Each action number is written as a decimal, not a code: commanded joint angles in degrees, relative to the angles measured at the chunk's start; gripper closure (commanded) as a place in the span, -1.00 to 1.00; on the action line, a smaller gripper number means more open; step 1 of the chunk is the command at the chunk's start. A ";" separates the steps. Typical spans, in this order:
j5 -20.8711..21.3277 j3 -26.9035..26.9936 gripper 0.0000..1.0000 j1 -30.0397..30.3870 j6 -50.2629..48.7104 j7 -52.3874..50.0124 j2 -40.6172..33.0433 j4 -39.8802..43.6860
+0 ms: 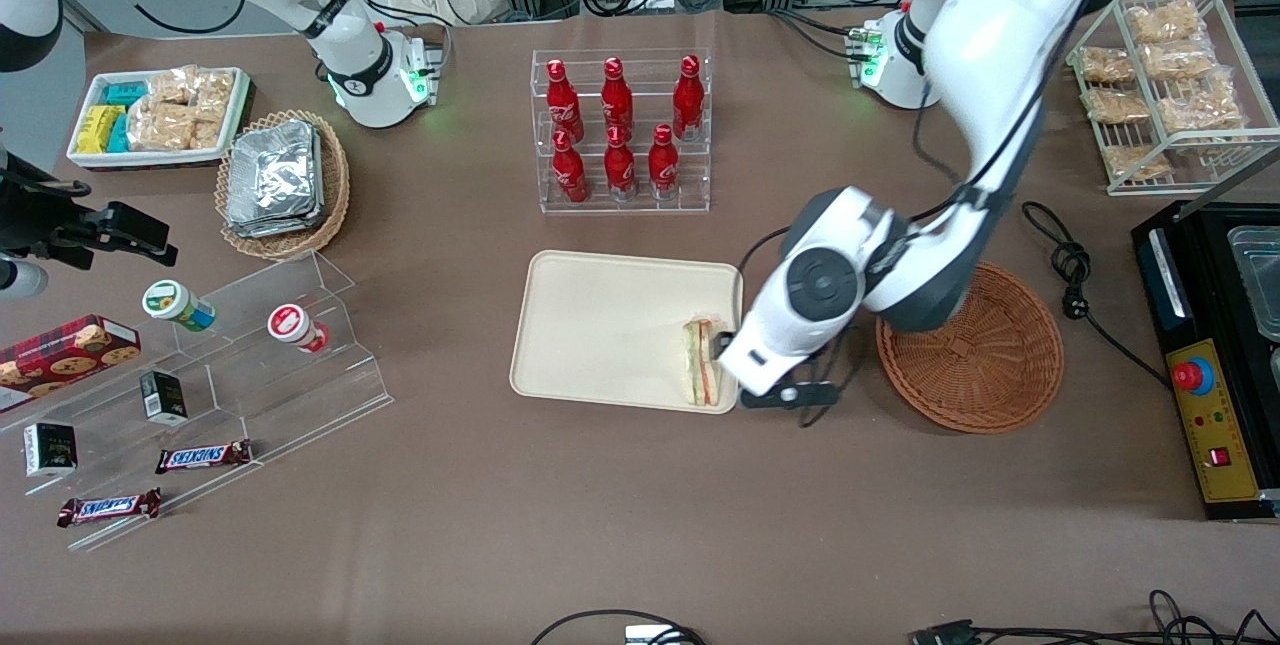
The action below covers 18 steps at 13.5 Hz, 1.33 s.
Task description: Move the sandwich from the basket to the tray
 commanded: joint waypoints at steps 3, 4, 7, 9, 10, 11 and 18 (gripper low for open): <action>-0.31 -0.04 -1.00 12.16 0.83 13.54 -22.25 -23.24; -0.84 -0.04 -1.00 15.32 -0.83 16.89 -24.54 -23.17; -1.89 0.22 -1.00 24.46 -10.04 20.87 -24.58 -13.11; -4.08 -0.04 -1.00 30.19 -16.98 24.01 -20.63 -3.70; -5.32 0.04 -1.00 30.47 -19.89 26.30 -20.35 -1.40; -6.02 0.13 -1.00 30.56 -20.53 26.41 -20.70 -1.63; -10.60 -1.53 -1.00 28.90 -17.38 12.72 -28.95 -13.04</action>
